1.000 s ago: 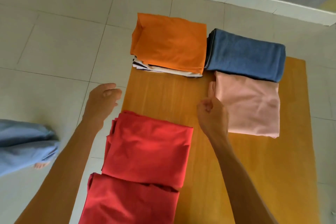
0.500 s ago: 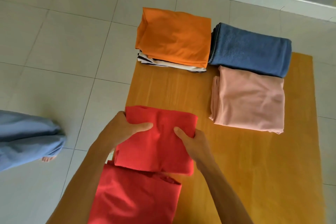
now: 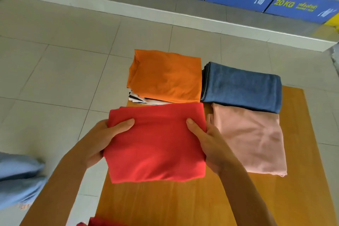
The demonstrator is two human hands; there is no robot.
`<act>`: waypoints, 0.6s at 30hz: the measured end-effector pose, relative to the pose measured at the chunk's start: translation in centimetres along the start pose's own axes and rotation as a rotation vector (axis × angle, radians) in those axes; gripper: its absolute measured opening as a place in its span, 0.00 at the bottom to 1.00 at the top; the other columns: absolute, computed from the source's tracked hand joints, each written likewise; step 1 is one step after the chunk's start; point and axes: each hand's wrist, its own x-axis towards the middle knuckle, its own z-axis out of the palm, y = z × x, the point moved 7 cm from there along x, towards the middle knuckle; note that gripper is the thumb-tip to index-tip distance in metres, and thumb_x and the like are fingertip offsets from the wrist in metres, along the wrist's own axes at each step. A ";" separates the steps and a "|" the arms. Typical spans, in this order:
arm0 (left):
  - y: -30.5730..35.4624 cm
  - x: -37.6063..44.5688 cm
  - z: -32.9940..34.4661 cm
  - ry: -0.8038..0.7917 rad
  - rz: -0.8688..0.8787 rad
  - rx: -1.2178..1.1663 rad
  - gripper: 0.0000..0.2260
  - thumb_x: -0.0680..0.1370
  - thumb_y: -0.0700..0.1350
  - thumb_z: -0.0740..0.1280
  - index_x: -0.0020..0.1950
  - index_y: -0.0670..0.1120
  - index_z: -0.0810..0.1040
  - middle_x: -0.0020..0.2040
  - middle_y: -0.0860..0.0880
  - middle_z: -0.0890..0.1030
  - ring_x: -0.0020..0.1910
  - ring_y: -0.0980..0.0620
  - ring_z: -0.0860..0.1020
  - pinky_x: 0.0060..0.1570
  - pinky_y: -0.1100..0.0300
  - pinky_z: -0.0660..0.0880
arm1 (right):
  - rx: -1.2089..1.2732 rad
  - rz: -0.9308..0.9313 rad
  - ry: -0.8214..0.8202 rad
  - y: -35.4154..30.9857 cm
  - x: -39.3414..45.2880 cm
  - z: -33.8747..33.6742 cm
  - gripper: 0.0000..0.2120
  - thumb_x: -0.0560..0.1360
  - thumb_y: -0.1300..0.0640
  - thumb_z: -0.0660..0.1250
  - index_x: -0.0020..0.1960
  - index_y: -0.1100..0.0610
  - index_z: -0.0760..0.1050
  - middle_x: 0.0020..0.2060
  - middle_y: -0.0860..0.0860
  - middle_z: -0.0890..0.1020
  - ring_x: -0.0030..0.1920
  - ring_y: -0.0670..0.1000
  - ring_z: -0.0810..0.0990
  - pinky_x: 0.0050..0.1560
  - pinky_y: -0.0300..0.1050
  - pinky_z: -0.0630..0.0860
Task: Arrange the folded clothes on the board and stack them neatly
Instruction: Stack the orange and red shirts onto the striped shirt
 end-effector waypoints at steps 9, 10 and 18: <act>20.2 5.1 -1.2 0.106 0.458 0.041 0.26 0.66 0.46 0.81 0.62 0.56 0.78 0.52 0.49 0.86 0.46 0.49 0.86 0.37 0.59 0.82 | 0.044 -0.174 0.109 -13.4 9.7 -1.3 0.12 0.78 0.51 0.71 0.55 0.58 0.82 0.48 0.54 0.88 0.47 0.52 0.87 0.46 0.49 0.85; 21.2 6.5 -1.1 0.140 0.472 0.018 0.25 0.68 0.45 0.79 0.63 0.54 0.78 0.53 0.49 0.85 0.45 0.50 0.86 0.36 0.60 0.81 | 0.046 -0.179 0.133 -14.1 11.2 -1.7 0.12 0.78 0.52 0.71 0.56 0.59 0.81 0.48 0.55 0.88 0.47 0.53 0.87 0.46 0.49 0.84; 14.8 17.0 1.1 0.299 0.226 0.133 0.20 0.79 0.45 0.69 0.71 0.45 0.73 0.65 0.41 0.77 0.56 0.44 0.79 0.55 0.53 0.75 | -0.270 -0.082 0.297 -9.5 18.6 -4.0 0.19 0.79 0.49 0.69 0.64 0.60 0.77 0.54 0.56 0.84 0.53 0.56 0.82 0.57 0.55 0.80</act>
